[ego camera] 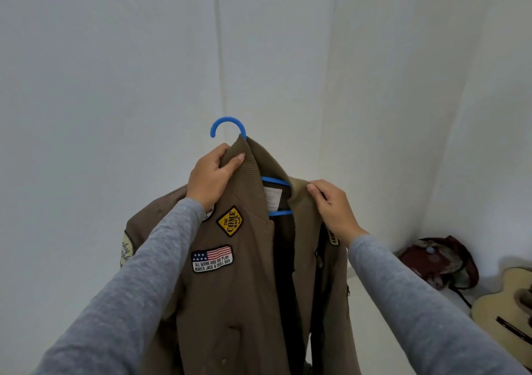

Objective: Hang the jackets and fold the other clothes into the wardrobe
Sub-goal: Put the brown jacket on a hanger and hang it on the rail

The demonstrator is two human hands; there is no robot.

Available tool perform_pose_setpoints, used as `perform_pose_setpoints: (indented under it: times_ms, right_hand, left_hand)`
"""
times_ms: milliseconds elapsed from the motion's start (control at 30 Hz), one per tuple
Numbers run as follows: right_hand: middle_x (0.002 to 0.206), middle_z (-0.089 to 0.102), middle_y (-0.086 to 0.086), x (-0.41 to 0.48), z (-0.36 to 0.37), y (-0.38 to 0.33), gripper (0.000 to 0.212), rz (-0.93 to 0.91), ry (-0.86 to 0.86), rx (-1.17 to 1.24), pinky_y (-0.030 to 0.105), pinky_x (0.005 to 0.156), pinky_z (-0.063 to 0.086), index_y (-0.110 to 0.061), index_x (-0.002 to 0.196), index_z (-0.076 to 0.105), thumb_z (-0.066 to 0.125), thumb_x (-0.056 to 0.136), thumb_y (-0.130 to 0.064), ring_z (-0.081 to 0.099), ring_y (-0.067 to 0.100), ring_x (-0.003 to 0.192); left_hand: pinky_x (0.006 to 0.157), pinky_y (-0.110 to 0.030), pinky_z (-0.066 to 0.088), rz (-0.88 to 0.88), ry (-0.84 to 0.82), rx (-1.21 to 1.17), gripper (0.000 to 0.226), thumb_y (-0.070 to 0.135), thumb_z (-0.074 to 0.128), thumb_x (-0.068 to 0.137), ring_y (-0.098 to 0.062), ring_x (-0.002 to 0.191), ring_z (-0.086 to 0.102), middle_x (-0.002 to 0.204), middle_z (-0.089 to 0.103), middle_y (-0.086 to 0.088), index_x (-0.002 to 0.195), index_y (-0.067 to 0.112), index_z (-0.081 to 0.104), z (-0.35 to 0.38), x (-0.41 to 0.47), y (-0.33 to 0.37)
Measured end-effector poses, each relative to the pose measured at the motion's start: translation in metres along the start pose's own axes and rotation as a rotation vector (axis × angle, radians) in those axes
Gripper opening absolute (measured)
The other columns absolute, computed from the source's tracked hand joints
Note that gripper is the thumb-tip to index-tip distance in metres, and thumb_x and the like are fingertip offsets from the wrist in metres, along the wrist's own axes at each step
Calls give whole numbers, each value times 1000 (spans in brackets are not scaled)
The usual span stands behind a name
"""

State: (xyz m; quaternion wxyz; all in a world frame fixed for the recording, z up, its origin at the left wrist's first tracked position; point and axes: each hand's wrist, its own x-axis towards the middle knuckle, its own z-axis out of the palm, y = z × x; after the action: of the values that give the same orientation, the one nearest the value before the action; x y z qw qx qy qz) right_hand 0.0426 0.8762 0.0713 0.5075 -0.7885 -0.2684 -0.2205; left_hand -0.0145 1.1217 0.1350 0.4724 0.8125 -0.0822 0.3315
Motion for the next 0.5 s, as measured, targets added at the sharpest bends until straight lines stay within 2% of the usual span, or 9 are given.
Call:
perform_pose_setpoints:
  times_ms: [167, 300, 400, 433, 500]
  right_hand:
    - [78, 61, 1, 13, 0, -11, 23, -13, 48, 10, 26, 73, 42, -10, 82, 63, 48, 97, -16, 54, 10, 75]
    - [77, 63, 1, 31, 17, -44, 23, -96, 53, -36, 31, 73, 44, -12, 81, 65, 49, 97, -19, 56, 15, 76]
    - [79, 67, -3, 35, 32, -56, 27, -62, -43, -46, 38, 79, 49, -19, 83, 68, 48, 96, -31, 61, 17, 80]
    - [77, 67, -7, 36, 32, -56, 29, -25, -72, -78, 41, 82, 48, -23, 81, 68, 47, 95, -37, 61, 17, 81]
    - [73, 65, -9, 34, 24, -51, 40, 70, -113, -234, 42, 88, 41, -20, 77, 65, 41, 96, -47, 59, 16, 80]
  left_hand:
    - [75, -50, 51, 57, -101, 61, 31, 53, 51, 87, -24, 75, 61, 74, 62, -1, 82, 22, 55, -2, -5, 9]
    - [69, -42, 48, 93, -138, 170, 24, 44, 51, 93, -15, 66, 55, 66, 57, 7, 77, 26, 50, 9, -11, 19]
    - [69, -43, 47, 91, -130, 159, 27, 44, 52, 92, -16, 66, 54, 67, 57, 4, 81, 20, 53, 14, -18, 18]
    - [70, -44, 48, 76, -114, 115, 28, 47, 53, 90, -18, 66, 55, 67, 57, 2, 80, 20, 53, 12, -20, 16]
    - [73, -49, 50, 20, -55, -13, 31, 51, 55, 85, -21, 69, 58, 68, 59, 1, 77, 21, 55, 6, -23, 11]
